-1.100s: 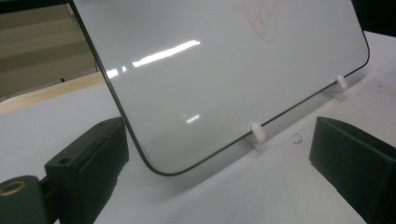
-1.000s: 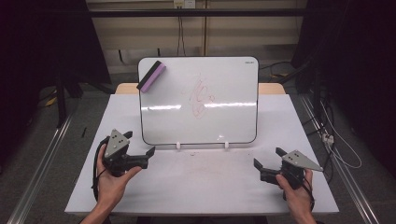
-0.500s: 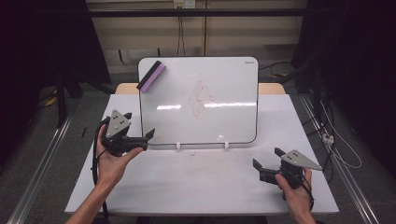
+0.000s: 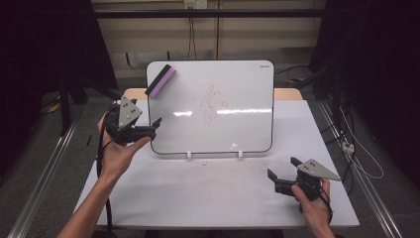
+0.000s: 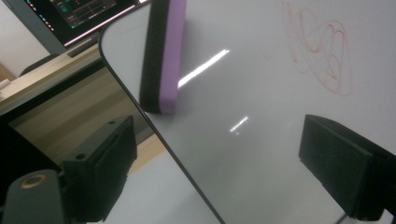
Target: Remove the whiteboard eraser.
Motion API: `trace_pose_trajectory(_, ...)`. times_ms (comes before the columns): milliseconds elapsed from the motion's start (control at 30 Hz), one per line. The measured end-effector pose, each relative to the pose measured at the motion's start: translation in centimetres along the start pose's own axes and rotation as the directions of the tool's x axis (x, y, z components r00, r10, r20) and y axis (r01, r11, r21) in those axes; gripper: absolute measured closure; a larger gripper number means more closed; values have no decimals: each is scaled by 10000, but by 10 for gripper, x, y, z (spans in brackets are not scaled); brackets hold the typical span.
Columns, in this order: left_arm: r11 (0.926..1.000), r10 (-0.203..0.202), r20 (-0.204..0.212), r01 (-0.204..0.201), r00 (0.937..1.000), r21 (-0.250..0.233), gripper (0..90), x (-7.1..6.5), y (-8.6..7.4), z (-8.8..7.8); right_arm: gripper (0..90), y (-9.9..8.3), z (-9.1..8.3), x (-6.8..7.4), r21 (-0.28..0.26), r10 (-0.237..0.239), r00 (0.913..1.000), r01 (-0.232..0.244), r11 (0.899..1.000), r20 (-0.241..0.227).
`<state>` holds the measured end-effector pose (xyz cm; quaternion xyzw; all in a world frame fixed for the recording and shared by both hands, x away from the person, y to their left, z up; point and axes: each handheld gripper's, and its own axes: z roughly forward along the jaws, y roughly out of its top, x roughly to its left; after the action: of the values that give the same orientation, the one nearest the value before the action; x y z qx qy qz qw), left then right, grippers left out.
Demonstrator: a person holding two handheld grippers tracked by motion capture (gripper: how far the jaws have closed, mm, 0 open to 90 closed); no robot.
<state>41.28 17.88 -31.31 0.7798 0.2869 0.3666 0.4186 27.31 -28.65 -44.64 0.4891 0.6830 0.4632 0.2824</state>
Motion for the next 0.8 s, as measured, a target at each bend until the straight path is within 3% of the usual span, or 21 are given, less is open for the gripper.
trace_pose_trajectory(100, 10000, 15, -262, -15, 9997, -17, 117, 7, 6, 8, 65, 0, 0, 0, 13, -1, 10000, 1, 10000, -15)
trace_pose_trajectory(167, 10000, 11, -235, -11, 9997, 21, 121, 10, 10, 12, 65, 0, 0, 0, 19, 9, 10000, -9, 10000, -11)
trace_pose_trajectory(300, 9991, 410, -328, -406, 9986, 137, 160, 12, 16, 16, 64, 0, 0, 0, -5, 19, 10000, -19, 10000, 46)
trace_pose_trajectory(467, 9987, 490, -436, -485, 9978, 127, 187, 16, 24, 24, 64, 0, 0, 0, -4, 1, 10000, -1, 10000, 24)
trace_pose_trajectory(800, 9950, 657, -503, -617, 9966, 782, 330, 24, 29, 48, 64, 0, 0, 0, 15, -7, 10000, 7, 10000, -30)
